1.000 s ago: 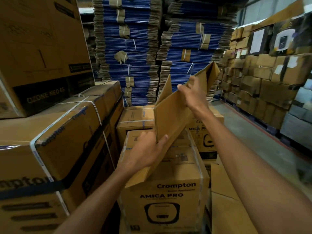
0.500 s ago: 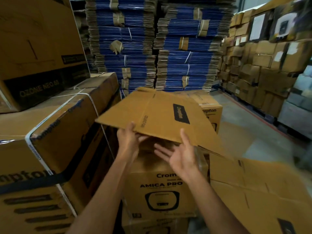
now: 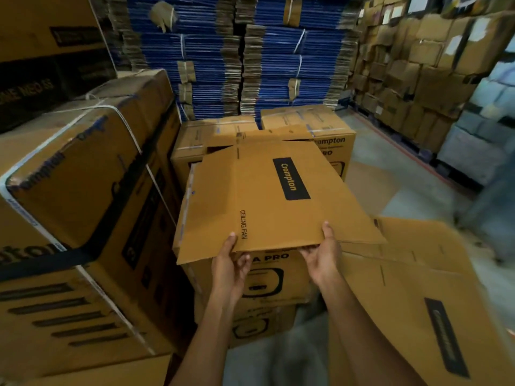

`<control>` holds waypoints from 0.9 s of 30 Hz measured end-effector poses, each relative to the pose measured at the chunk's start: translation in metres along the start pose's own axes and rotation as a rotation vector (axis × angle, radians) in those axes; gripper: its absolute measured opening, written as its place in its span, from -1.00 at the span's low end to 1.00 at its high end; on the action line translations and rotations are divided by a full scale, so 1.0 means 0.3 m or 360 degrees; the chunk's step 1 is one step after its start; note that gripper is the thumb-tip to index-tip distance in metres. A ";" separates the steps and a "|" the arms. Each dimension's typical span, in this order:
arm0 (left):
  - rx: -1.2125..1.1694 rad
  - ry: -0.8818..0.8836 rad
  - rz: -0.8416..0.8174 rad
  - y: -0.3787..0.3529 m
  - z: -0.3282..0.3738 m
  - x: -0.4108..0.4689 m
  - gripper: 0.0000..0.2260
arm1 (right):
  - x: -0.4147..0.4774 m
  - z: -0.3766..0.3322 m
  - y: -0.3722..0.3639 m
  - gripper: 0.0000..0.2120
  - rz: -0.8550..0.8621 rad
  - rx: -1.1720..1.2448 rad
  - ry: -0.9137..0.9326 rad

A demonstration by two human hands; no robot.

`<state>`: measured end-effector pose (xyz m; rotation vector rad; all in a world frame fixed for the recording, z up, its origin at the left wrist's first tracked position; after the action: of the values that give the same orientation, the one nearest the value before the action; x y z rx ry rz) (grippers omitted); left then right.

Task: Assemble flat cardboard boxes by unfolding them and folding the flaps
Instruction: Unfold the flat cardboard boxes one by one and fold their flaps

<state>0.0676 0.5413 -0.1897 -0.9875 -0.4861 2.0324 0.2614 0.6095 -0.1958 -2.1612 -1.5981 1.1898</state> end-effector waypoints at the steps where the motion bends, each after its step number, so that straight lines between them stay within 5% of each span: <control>1: 0.0020 0.0012 0.0017 0.002 -0.007 0.003 -0.69 | -0.003 0.001 0.010 -0.54 0.0021 -0.0021 0.0004; 10: 0.0209 -0.0043 -0.0006 0.017 -0.095 -0.059 -0.68 | -0.083 -0.052 0.145 -0.86 0.0188 -0.0145 0.0116; 20: 0.0308 -0.0100 -0.0189 -0.133 -0.313 -0.265 -0.80 | -0.181 -0.270 0.416 -0.69 0.0163 -0.0031 0.0318; 27: 0.0357 -0.0020 -0.0357 -0.271 -0.678 -0.456 -0.65 | -0.248 -0.491 0.862 -0.70 0.0324 -0.0056 0.0427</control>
<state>0.3182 0.4796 -0.2001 -0.7505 -0.3496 1.8462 0.5411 0.4848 -0.2145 -2.4323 -1.3241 0.8777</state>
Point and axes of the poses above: each hand's wrist, its own x-axis towards the middle knuckle, its own y-axis out of the back of the hand, z = x × y, the point moved 5 cm from there along x, towards the middle knuckle, and after that the axes turned 3 degrees about -x, right-handed, at the moved point
